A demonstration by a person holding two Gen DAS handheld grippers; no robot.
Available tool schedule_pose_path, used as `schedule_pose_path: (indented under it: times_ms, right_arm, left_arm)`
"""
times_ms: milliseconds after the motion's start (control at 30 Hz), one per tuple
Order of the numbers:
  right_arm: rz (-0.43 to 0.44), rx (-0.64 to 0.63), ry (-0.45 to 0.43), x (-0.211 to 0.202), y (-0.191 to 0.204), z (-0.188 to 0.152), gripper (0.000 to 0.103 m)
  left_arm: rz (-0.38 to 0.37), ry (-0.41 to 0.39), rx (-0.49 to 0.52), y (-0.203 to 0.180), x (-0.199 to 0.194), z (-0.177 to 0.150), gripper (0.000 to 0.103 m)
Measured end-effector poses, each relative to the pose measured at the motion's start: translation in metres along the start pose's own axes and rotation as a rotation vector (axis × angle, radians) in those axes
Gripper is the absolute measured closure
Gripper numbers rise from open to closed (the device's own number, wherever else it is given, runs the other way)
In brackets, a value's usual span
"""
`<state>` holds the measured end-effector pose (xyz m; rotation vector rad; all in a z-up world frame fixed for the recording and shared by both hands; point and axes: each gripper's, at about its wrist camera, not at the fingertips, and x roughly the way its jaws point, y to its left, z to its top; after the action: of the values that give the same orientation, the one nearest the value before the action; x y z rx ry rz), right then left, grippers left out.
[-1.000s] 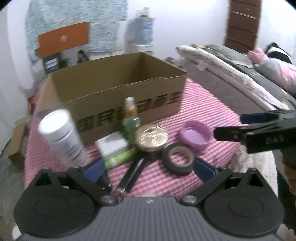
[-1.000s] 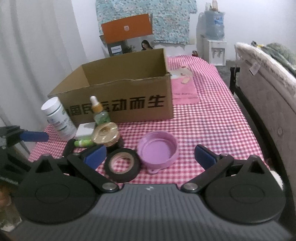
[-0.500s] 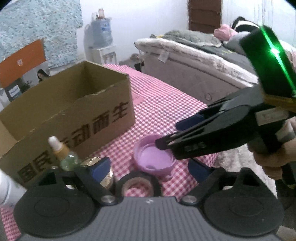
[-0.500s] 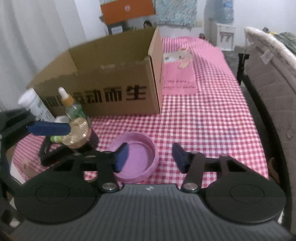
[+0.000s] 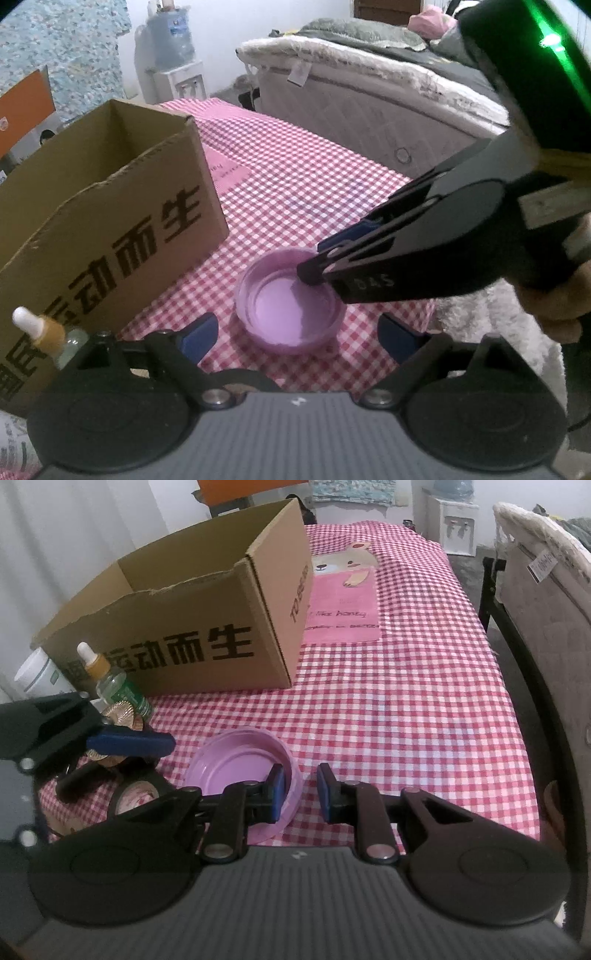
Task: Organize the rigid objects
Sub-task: 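Reach the right tool to the pink lid and close on its rim, then lift the pink lid with the right tool and carry it into the box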
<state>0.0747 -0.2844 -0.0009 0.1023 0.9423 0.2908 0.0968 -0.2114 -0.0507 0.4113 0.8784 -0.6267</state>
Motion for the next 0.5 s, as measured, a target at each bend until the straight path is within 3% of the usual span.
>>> schedule_pose_path:
  times_ms: [367,500]
  right_arm:
    - [0.027,-0.024,-0.003,-0.002,0.0,0.0,0.085]
    - [0.03,-0.03,-0.004,-0.001,0.002,0.001,0.091]
  left_arm:
    - [0.022,0.055,-0.01,0.001,0.024,0.011,0.01]
    - [0.015,0.057,-0.037,0.005,0.024,0.011,0.02]
